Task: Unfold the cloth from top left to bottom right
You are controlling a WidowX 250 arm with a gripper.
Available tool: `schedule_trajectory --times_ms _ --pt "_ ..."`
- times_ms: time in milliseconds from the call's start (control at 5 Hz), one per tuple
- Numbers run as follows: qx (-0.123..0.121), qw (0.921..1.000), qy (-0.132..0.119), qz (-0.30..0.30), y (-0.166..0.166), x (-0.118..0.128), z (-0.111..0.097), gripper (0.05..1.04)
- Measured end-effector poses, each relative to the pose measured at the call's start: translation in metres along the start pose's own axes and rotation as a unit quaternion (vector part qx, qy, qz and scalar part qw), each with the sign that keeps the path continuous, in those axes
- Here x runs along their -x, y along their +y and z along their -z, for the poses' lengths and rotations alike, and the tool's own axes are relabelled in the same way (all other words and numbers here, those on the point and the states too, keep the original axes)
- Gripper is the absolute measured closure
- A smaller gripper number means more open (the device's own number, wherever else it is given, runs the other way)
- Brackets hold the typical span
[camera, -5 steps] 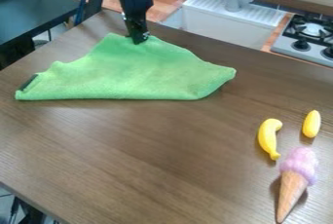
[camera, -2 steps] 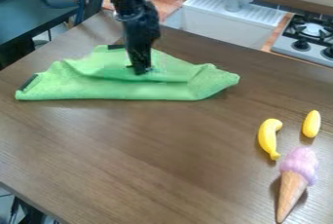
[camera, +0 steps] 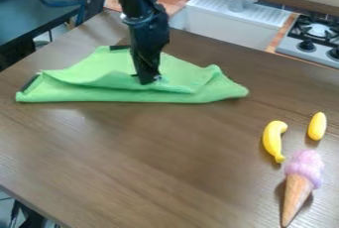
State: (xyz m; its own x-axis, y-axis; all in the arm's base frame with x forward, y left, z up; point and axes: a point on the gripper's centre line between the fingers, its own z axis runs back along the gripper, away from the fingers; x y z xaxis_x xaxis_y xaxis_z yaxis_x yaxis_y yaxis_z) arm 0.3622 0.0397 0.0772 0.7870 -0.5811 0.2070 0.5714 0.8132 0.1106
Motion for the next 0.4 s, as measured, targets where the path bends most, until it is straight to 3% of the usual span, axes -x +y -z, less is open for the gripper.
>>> schedule_trajectory --times_ms 400 --pt "0.022 0.9987 0.046 -0.005 -0.043 0.010 -0.001 1.033"
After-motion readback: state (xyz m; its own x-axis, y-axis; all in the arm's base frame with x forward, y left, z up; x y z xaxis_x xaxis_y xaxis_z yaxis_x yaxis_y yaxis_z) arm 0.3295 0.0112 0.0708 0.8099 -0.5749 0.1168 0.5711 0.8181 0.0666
